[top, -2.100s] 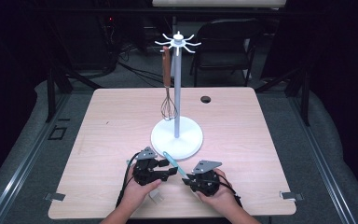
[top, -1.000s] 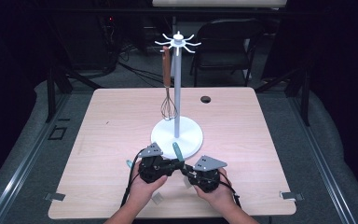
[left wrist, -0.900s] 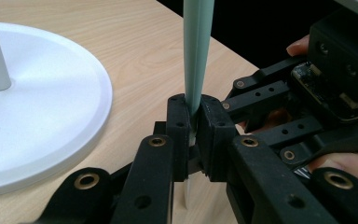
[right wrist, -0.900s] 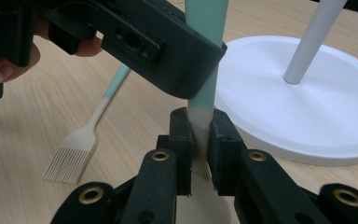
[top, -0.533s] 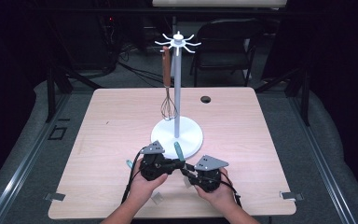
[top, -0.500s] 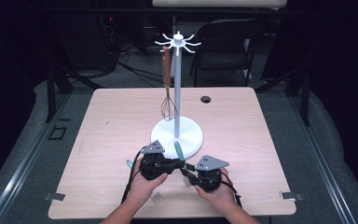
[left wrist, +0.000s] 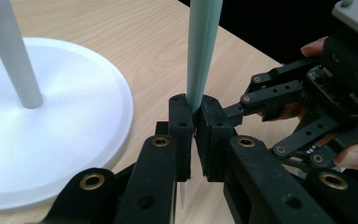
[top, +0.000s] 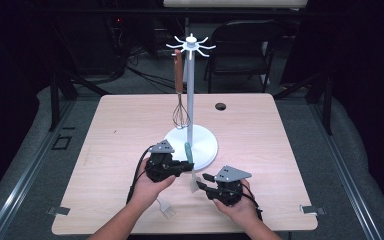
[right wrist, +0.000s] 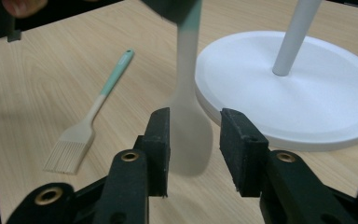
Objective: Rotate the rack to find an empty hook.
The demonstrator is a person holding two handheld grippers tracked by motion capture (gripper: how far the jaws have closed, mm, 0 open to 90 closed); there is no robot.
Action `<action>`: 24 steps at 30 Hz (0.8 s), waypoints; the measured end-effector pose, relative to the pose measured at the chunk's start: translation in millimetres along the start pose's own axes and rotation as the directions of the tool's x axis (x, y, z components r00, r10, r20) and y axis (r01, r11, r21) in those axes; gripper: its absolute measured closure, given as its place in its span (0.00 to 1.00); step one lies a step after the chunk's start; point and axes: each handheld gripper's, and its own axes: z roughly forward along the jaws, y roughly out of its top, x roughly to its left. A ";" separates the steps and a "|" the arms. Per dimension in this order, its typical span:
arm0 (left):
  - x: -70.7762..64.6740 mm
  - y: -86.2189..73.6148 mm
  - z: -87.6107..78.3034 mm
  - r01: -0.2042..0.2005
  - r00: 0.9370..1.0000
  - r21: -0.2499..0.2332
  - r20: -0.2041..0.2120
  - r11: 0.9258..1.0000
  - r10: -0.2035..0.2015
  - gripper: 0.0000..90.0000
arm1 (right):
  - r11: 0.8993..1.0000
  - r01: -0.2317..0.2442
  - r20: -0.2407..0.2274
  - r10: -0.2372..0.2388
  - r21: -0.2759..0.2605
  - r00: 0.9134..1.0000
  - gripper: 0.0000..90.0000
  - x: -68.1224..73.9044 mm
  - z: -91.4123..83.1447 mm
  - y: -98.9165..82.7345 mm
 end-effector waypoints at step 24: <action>7.7 89.1 -52.1 -0.116 0.990 0.044 -0.079 0.992 0.119 0.94 | 0.999 -0.023 0.019 0.022 0.035 1.000 0.63 -8.4 1.7 -9.2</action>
